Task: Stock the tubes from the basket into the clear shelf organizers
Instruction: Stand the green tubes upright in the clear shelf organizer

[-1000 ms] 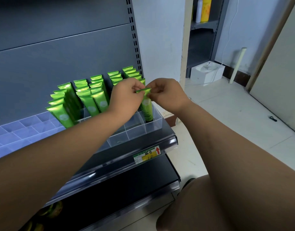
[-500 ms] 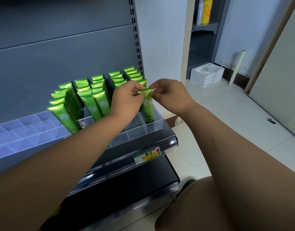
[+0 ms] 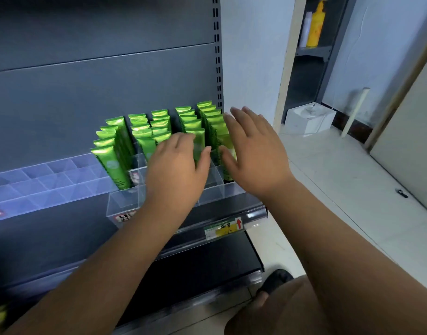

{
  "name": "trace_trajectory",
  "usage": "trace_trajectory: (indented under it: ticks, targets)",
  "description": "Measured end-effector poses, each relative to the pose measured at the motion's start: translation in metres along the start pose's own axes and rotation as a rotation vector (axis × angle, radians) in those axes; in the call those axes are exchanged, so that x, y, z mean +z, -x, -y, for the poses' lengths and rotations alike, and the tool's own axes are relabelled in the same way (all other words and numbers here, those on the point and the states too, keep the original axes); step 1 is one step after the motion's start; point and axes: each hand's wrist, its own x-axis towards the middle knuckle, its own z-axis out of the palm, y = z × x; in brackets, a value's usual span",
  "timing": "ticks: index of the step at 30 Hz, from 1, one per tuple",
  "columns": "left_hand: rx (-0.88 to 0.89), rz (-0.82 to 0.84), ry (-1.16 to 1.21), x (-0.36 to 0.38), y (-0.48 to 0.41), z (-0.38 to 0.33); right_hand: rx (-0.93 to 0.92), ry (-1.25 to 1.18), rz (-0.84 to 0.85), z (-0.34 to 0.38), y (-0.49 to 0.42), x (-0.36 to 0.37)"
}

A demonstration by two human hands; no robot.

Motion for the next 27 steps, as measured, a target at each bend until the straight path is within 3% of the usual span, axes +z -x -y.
trace_trajectory:
  ticks: [19, 27]
  targets:
    - [-0.415, -0.024, -0.486, -0.167, 0.136, 0.160, -0.234, -0.317, 0.225, 0.251, 0.010, 0.020]
    - [-0.659, -0.114, -0.677, -0.290, 0.229, 0.233, -0.437, -0.628, 0.262, 0.435, 0.021, 0.004]
